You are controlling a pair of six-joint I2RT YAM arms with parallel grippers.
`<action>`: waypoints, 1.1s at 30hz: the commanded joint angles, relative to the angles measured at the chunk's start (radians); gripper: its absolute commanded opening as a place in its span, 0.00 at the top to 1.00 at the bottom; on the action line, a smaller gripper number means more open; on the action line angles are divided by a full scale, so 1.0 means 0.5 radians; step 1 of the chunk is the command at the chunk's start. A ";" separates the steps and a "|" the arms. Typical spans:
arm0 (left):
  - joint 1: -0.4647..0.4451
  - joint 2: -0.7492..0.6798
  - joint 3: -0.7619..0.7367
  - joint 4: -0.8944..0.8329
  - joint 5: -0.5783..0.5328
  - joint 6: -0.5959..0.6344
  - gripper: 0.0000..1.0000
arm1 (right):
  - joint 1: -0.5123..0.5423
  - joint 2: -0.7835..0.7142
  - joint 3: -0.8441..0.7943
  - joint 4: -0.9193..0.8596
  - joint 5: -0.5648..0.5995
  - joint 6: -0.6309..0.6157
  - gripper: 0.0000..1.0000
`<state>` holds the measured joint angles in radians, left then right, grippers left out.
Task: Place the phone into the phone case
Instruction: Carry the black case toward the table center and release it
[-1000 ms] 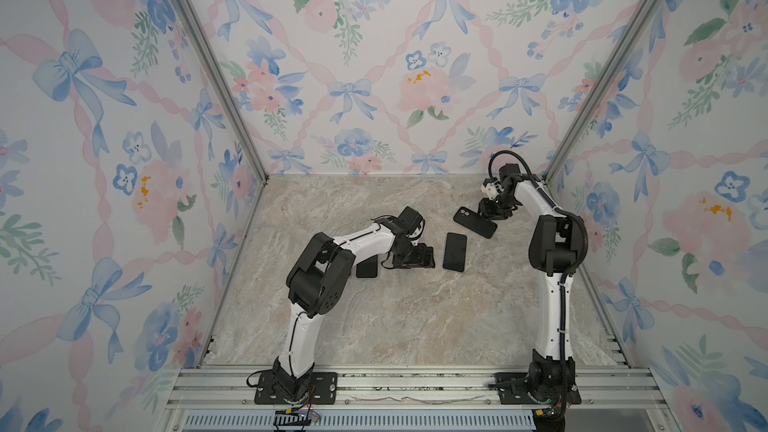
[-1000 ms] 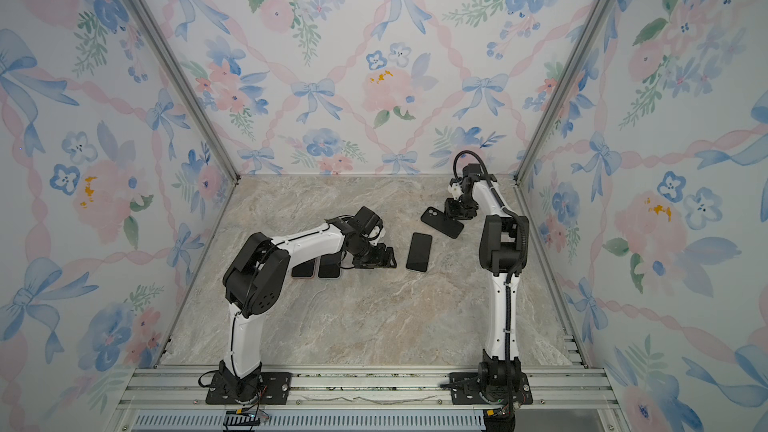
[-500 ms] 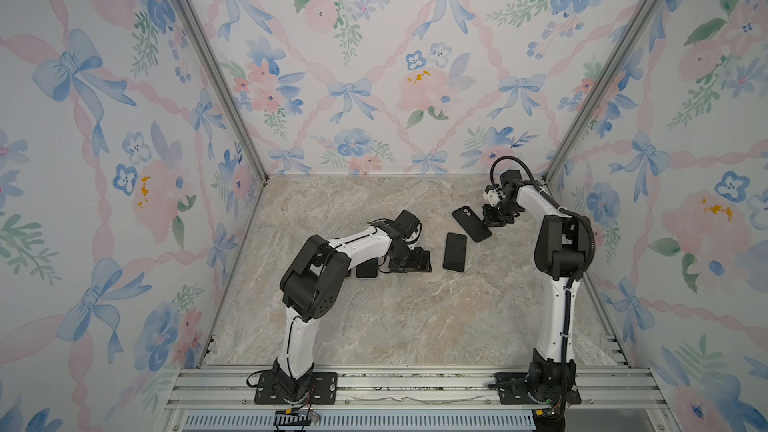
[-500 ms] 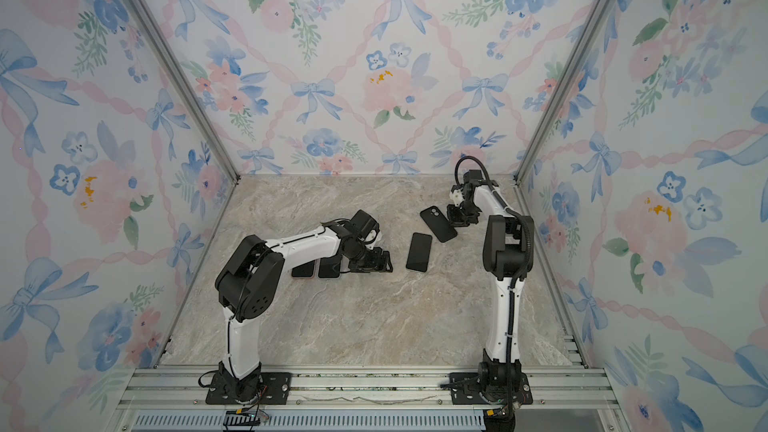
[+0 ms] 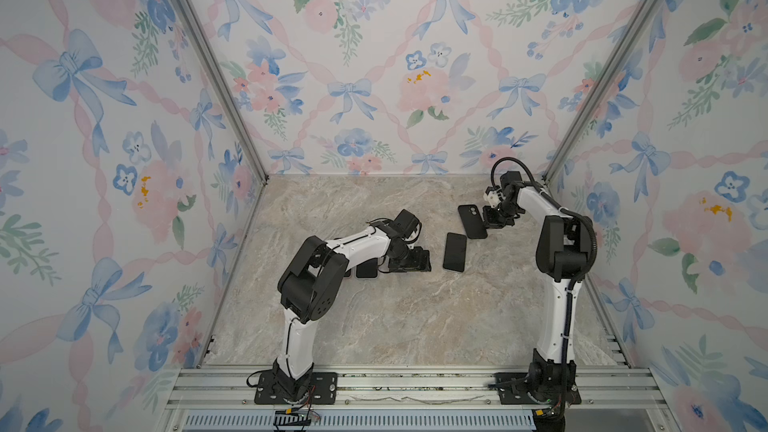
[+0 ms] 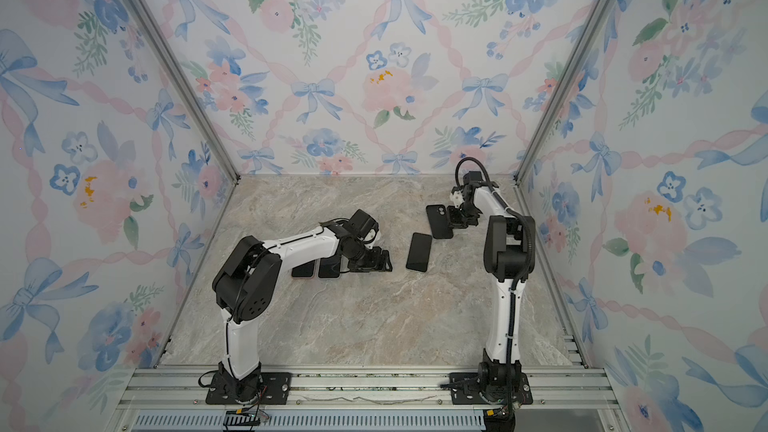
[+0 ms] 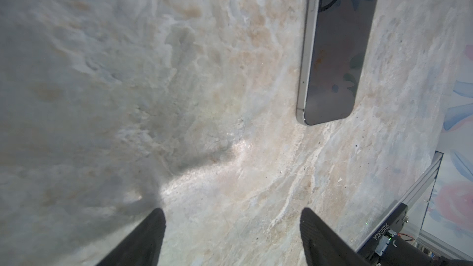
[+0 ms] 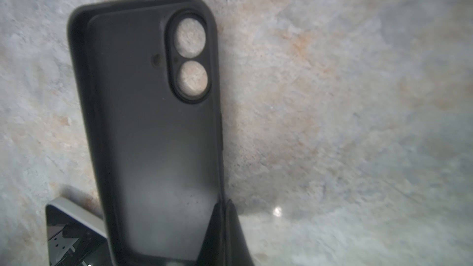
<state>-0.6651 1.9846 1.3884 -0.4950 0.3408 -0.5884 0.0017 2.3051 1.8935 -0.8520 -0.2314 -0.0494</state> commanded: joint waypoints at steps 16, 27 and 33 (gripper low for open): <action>-0.005 -0.424 -0.207 -0.009 -0.156 -0.118 0.17 | 0.361 -0.967 -1.036 0.278 0.152 0.433 1.00; 0.016 -0.690 -0.570 0.124 -0.220 -0.174 0.17 | 1.076 -1.369 -1.593 0.375 0.364 0.968 1.00; 0.069 -0.785 -0.659 0.177 -0.195 -0.178 0.16 | 1.370 -1.385 -1.602 0.350 0.437 1.141 1.00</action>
<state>-0.6456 1.6302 1.0718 -0.4377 0.2462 -0.6670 0.6498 1.6398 1.0897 -0.6834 -0.0494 0.4461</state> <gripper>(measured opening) 0.837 0.046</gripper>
